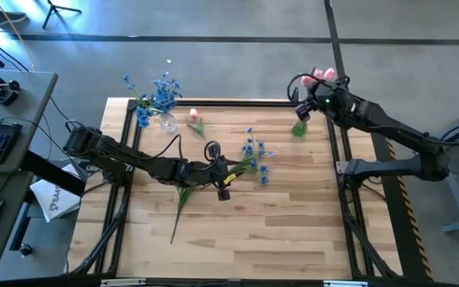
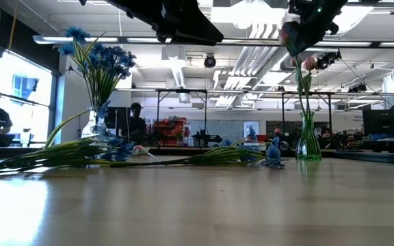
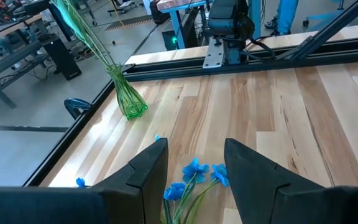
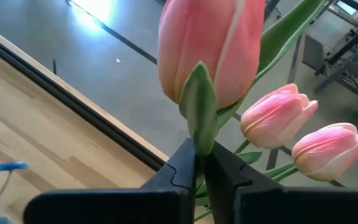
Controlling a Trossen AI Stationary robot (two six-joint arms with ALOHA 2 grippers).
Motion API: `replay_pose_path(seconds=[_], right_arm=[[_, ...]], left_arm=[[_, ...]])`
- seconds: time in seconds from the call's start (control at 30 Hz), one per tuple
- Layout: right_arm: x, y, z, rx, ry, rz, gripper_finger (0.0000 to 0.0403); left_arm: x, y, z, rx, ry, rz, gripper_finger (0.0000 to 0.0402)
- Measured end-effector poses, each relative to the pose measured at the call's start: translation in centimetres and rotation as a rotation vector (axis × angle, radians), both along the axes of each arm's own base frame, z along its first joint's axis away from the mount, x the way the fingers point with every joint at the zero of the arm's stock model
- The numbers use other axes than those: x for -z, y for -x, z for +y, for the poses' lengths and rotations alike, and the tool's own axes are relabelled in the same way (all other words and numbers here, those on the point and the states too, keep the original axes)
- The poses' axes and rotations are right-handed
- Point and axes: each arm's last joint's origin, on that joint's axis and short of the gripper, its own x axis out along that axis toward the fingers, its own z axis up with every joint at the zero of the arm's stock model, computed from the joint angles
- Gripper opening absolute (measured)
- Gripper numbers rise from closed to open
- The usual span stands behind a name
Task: Sort flowers into vase by color
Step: Put the bottom pink tulip into the green vase, then put the left blue flowers into the transparent vase
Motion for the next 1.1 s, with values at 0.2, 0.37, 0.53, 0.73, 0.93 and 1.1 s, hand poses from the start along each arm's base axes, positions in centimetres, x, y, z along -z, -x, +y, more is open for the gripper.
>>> replay_pose_path(seconds=[0.2,0.37,0.53,0.73,0.93,1.1], right_arm=[[0.2,0.4,-0.6,0.035,-0.007,0.014,0.0076],[-0.1,1.3,-0.1,0.041,-0.009,0.019,0.0152],[-0.8,2.5,0.6,0.043,0.003,-0.021,0.0216],[-1.8,3.6,2.0,-0.046,-0.044,-0.173,0.0242],[-2.0,3.2,3.7,-0.155,-0.074,-0.227,0.0243],[-1.9,2.3,4.9,-0.215,-0.08,-0.219,0.0243]], left_arm=[[0.0,0.0,-0.2,0.005,0.0,0.0,0.0147],[0.0,0.1,-0.3,0.007,0.004,-0.001,0.0147],[0.0,0.0,-0.3,0.005,0.007,-0.003,0.0147],[0.0,0.0,-0.2,0.002,0.016,-0.007,0.0147],[0.0,0.0,-0.2,0.0,0.022,-0.009,0.0147],[0.0,0.0,-0.2,0.0,0.022,-0.009,0.0147]])
